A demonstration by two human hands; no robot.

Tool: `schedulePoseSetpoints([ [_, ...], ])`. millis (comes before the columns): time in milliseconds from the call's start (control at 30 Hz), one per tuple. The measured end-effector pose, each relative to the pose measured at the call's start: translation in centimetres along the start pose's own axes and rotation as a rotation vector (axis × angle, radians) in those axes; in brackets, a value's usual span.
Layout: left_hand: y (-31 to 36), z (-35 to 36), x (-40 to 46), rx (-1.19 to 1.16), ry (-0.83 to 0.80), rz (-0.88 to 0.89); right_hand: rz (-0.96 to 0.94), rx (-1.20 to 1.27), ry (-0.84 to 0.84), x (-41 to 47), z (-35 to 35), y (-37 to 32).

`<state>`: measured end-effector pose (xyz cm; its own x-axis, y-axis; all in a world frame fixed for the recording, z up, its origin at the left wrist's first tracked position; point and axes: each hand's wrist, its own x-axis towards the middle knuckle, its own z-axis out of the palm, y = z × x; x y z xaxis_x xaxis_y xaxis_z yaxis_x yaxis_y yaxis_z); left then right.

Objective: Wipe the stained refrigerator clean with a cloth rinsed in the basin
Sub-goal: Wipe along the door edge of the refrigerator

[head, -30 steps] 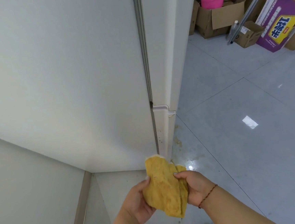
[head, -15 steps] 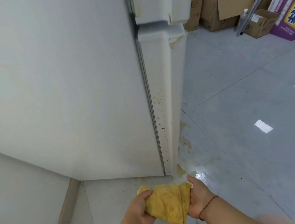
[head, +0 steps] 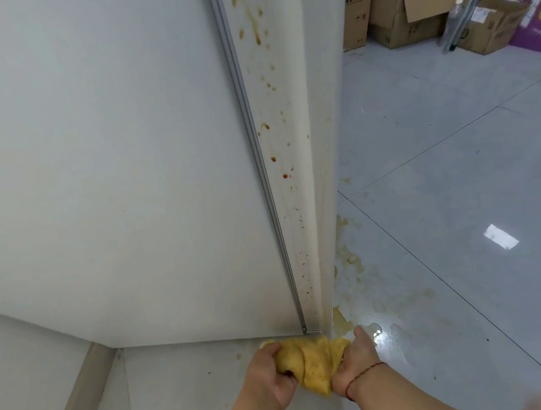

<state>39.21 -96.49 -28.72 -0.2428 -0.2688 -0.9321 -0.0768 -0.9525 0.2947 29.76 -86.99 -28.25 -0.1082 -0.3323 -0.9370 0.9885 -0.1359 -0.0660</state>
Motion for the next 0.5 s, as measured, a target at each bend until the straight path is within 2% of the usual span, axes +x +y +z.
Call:
schedulePoseSetpoints([
  [167,0.0,0.8,2.9,0.013,-0.029,-0.012,-0.051,0.265,-0.051,3.9,0.7,-0.3],
  [300,-0.1,2.0,4.7,-0.091,-0.117,0.009,-0.079,0.405,-0.071,5.6,1.7,-0.7],
  [500,0.0,2.5,6.1,-0.107,-0.074,0.031,-0.105,0.523,0.008,6.1,1.5,-2.2],
])
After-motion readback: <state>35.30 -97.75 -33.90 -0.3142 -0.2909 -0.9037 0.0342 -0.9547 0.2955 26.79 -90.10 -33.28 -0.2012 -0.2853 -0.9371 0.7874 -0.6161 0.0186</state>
